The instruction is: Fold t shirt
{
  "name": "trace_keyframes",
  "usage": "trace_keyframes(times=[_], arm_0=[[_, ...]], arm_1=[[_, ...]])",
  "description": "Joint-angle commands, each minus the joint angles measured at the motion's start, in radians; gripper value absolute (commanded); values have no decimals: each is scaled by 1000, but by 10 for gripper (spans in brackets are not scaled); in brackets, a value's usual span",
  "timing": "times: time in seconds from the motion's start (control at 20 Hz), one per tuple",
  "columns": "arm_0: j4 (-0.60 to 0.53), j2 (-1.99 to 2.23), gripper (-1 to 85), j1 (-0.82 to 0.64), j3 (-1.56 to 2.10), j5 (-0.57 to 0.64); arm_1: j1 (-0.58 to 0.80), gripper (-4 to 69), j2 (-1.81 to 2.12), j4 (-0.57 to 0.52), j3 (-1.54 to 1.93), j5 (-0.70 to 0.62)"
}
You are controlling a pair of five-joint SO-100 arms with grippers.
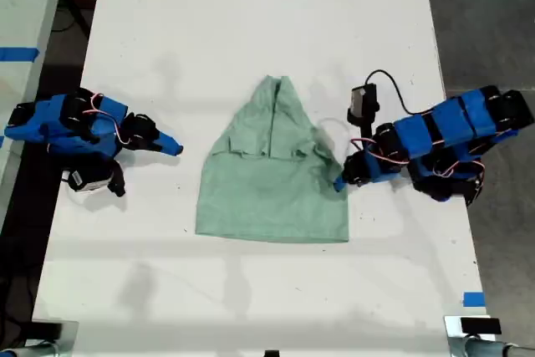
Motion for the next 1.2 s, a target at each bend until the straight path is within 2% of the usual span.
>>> trace_keyframes(times=[0.0, 0.25, 0.35, 0.5, 0.7, 0.9, 1.0, 1.15], arm_0=[[-2, 8, 17, 5, -15, -5], [-2, 8, 9, 2, -14, -9], [-2, 8, 8, 2, -14, -11], [-2, 8, 7, 2, -14, -11], [-3, 8, 6, 2, -14, -11], [-3, 8, 7, 2, -14, -11], [-3, 8, 7, 2, -14, -11], [-3, 8, 7, 2, -14, -11]], arm_1=[[-8, 196, 64, -270, 221, 40], [-17, 193, -37, -448, 287, 48], [-25, 157, -107, -463, 258, 52], [-26, 23, -196, -362, 161, 66], [-11, 22, -265, -150, -21, 46], [25, 21, -279, 150, -337, -38], [46, 20, -298, 216, -477, -98], [64, 20, -360, 227, -641, -173]])
